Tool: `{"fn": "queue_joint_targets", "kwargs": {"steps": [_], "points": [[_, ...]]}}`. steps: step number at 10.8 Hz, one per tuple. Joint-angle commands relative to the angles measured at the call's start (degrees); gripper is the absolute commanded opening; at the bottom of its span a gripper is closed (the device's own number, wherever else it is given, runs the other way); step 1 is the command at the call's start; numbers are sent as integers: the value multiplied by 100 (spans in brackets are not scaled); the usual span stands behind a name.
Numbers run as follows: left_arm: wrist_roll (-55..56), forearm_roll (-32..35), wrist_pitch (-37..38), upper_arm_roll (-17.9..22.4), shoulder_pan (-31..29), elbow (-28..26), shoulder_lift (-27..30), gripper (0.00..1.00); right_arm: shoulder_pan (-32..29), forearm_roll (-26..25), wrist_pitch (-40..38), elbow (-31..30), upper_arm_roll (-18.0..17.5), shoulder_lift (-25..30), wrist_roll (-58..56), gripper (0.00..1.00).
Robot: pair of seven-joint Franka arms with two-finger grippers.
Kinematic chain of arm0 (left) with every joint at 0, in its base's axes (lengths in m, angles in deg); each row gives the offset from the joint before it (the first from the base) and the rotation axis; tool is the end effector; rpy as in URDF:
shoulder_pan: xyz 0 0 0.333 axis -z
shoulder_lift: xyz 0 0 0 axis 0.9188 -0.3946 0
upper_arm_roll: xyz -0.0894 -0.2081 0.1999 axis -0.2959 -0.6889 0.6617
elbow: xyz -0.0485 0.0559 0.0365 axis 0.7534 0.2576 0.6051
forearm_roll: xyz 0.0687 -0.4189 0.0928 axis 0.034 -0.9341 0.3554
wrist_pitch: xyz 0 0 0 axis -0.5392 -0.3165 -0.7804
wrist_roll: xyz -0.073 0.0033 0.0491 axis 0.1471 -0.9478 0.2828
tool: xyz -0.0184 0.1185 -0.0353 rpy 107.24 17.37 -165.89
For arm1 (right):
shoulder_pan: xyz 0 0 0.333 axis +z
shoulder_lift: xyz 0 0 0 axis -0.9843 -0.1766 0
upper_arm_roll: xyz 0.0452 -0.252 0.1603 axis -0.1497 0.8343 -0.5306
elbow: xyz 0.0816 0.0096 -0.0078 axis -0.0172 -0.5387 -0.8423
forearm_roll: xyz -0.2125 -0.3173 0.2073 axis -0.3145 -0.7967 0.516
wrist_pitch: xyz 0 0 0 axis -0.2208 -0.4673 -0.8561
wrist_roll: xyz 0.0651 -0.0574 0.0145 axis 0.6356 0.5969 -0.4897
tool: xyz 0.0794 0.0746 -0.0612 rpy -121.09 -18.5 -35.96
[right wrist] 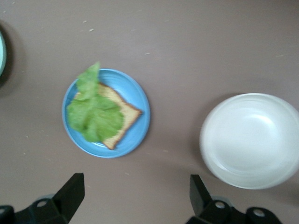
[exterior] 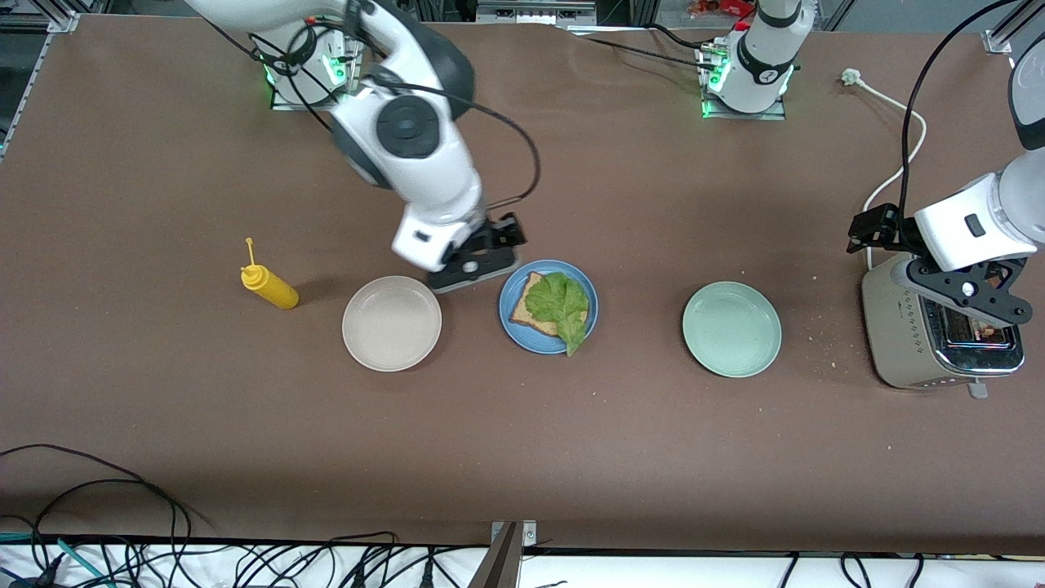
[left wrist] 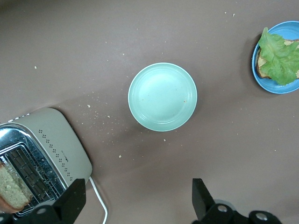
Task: Make sandwich in blue plate with both arms
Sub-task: 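Move the right gripper to the yellow mustard bottle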
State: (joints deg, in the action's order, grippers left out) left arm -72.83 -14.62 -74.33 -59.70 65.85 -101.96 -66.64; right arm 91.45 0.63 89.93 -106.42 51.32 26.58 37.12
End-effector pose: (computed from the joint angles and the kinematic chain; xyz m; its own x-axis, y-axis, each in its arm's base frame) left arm 0.6667 -0.0443 0.5392 0.9050 -0.4041 -0.1332 -0.4011 -0.9147 0.0494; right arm 0.5932 0.4492 0.3971 0.9591 0.2788 0.0496 0.2828 -0.9517 -0.1193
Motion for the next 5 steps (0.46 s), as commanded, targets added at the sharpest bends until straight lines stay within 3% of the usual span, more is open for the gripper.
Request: {"fn": "queue_joint_targets", "kwargs": {"steps": [1,5], "points": [[8,125,69,-17,-5,-42,75,100,-28,1928,-900,-244,1776,1069,-2572,100],[8,125,69,-17,-5,-51,75,100,-20,3643,-1843,-305,4018,1327,-6229,100]]}}
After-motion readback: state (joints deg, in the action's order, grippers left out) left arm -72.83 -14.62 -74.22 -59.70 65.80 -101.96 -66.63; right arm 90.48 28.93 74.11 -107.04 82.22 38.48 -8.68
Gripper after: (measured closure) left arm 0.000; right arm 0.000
